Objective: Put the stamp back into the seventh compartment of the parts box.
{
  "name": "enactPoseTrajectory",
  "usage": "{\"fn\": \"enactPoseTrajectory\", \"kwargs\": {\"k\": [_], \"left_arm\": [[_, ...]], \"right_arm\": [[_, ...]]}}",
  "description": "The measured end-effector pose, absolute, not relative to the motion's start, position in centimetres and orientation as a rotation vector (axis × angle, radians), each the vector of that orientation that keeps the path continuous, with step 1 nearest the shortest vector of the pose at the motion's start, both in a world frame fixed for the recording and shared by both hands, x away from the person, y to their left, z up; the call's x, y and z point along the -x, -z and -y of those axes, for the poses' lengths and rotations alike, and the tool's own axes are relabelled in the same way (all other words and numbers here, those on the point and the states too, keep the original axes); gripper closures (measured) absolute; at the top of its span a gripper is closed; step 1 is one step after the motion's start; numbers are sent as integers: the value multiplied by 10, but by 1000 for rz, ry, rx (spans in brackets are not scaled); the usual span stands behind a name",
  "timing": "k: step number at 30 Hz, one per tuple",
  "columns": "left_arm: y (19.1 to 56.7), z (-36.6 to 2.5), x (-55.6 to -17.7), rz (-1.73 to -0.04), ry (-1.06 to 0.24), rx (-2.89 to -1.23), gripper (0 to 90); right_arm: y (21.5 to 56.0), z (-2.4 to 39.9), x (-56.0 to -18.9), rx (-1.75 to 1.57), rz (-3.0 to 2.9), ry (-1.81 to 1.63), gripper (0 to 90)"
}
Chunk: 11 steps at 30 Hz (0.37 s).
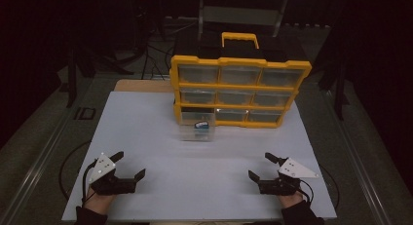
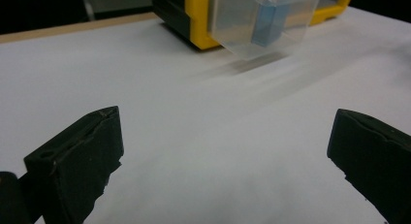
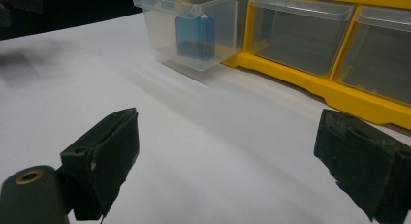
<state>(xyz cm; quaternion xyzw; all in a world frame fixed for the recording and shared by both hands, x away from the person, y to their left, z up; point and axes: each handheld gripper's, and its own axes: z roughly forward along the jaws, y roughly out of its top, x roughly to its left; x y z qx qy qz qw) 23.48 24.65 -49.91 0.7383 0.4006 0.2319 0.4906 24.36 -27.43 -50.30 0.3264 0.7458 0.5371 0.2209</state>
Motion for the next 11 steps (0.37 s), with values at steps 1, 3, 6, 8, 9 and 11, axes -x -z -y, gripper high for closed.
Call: {"fn": "enactPoseTrajectory", "kwargs": {"k": [1,3,6,8,9,11], "left_arm": [[500,-247,-235,-981,-568,-1788,4],[501,-248,-236,-989,-565,-1786,4],[503,-248,-237,-992,-554,-1788,4],[503,-247,-237,-989,-562,-1795,4],[503,-246,-237,-986,-559,-1801,4],[503,-246,-237,-988,-558,-1803,4]], "right_arm": [[503,274,-244,-900,-2062,-1483,88],[503,274,-243,-903,-2062,-1484,88],[503,274,-244,-903,-2061,-1483,88],[504,274,-244,-902,-2061,-1482,88],[504,274,-244,-901,-2062,-1481,88],[504,274,-244,-901,-2063,-1481,88]]}}
